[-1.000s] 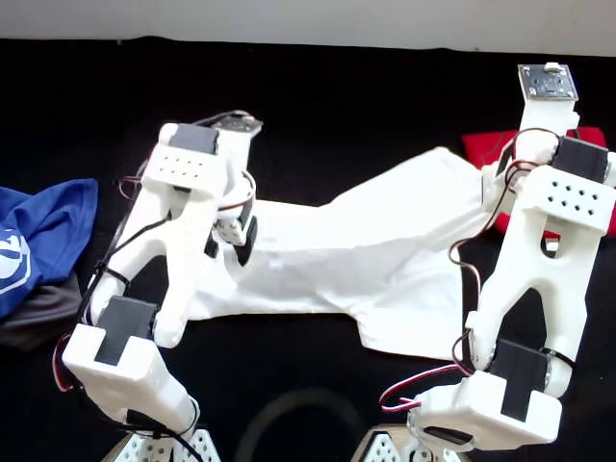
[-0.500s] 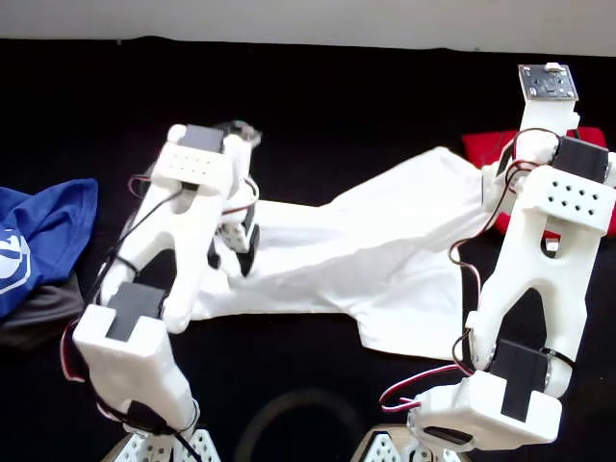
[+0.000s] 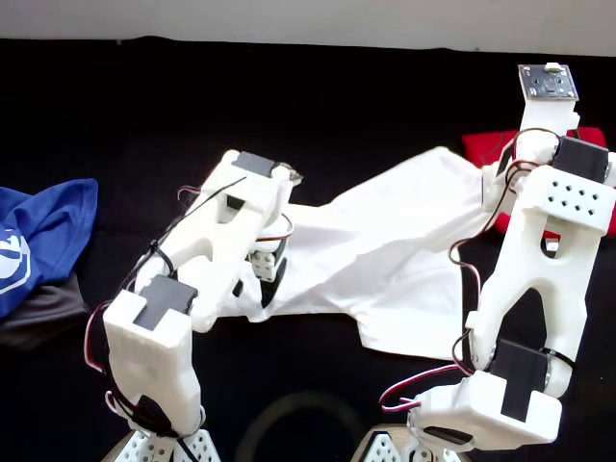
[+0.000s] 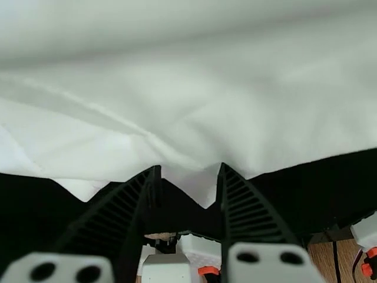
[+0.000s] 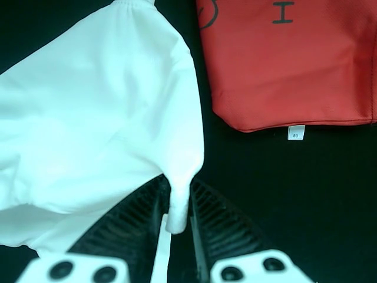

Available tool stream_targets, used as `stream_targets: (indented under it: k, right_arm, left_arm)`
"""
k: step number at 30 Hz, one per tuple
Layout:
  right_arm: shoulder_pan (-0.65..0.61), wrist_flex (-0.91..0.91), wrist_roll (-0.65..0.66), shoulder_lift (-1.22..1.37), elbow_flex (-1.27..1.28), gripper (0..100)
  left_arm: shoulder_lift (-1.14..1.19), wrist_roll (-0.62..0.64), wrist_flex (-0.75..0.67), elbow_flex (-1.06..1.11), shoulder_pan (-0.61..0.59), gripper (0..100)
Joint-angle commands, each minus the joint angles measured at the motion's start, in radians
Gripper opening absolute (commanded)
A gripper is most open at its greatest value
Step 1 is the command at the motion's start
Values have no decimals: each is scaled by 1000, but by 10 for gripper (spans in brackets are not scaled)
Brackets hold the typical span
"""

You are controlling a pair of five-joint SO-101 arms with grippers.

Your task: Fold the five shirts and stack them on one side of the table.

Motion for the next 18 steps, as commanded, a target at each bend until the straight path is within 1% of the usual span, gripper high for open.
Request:
stream_targets:
  k: [1,3,8,11,15,18]
  right_arm:
    - [-5,-12,-5,-7,-1,6]
    - [-7,-12,-5,-5,1,6]
    - [-8,-18,-5,-5,1,6]
    - [-8,-18,-5,-5,1,6]
    - [-8,-15,-5,-5,1,6]
    - [-5,-12,-5,-5,1,6]
  left_arm:
    - [-31,5,-20,22,7,187]
    - [-8,5,-23,38,13,208]
    - [45,5,-72,41,27,210]
    - [53,5,-69,38,65,210]
    - [12,5,-54,38,133,210]
    - [-53,5,-23,45,145,210]
